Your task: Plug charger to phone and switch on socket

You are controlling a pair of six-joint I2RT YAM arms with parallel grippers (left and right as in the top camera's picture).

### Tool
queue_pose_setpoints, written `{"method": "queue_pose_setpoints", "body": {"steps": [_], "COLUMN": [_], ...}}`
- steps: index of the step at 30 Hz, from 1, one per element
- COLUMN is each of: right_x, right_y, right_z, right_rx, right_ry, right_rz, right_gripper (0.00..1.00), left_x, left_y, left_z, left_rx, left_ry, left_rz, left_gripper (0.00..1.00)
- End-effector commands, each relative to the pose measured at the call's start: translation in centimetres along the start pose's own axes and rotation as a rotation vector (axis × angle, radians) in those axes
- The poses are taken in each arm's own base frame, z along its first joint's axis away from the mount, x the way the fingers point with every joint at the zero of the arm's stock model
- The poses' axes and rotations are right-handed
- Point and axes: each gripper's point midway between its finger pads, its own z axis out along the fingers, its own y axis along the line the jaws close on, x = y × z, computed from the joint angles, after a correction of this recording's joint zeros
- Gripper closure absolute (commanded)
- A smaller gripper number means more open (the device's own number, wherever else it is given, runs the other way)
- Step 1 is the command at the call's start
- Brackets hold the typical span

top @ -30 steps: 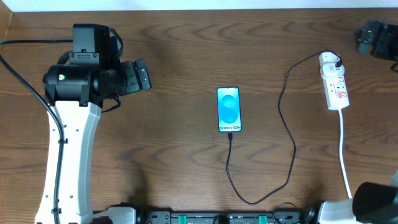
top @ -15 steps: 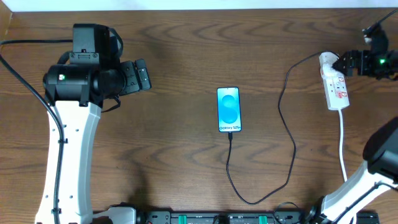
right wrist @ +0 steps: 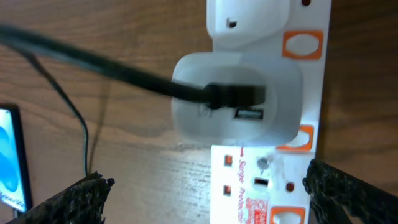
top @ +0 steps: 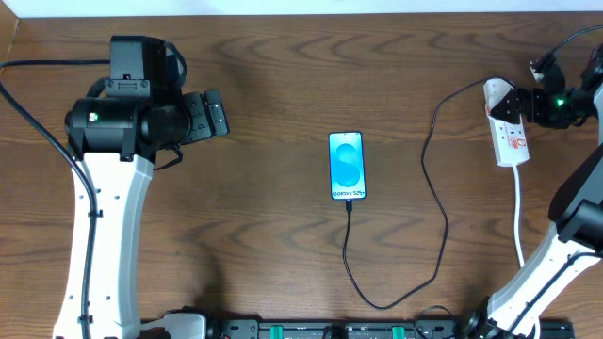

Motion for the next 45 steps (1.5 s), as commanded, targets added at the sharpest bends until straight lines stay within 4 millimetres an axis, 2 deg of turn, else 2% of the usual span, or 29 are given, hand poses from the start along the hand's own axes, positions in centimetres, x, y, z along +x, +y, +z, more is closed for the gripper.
{"method": "queue_pose_setpoints", "body": {"steps": [1,9,19,25,34,45], "right_x": [-0.5,-1.2,-1.0,-0.2,2.1,2.5], "right_y": [0.1,0.6,1.0,0.8,1.4,1.3], "right_z": [0.5,0.8,1.2,2.2,4.8,4.7], "right_rx": [-0.015,-0.019,-0.025,-0.033,-0.108,-0.104], "right_ry": [-0.018,-0.036,-0.024,-0.014,0.001,0.016], "right_rz": [0.011,-0.007,0.01,0.024,0.049,0.089], "right_gripper": [0.01,0.01,0.01,0.01,0.01,0.01], "left_x": [-0.3,-0.3,-0.3,-0.3,-0.3,-0.3], "left_y": [0.2,0.2,0.2,0.2,0.2,0.2], "left_z": [-0.4,-0.4,-0.4,-0.4,-0.4,-0.4], "left_rx": [-0.012,-0.012,-0.012,-0.012,-0.012,-0.012], "left_ry": [-0.017,-0.016,-0.017,-0.017,-0.016,-0.016], "left_rz": [0.015,0.015,0.015,0.015,0.015,0.015], "left_gripper": [0.04,0.04,0.04,0.04,0.04,0.04]}}
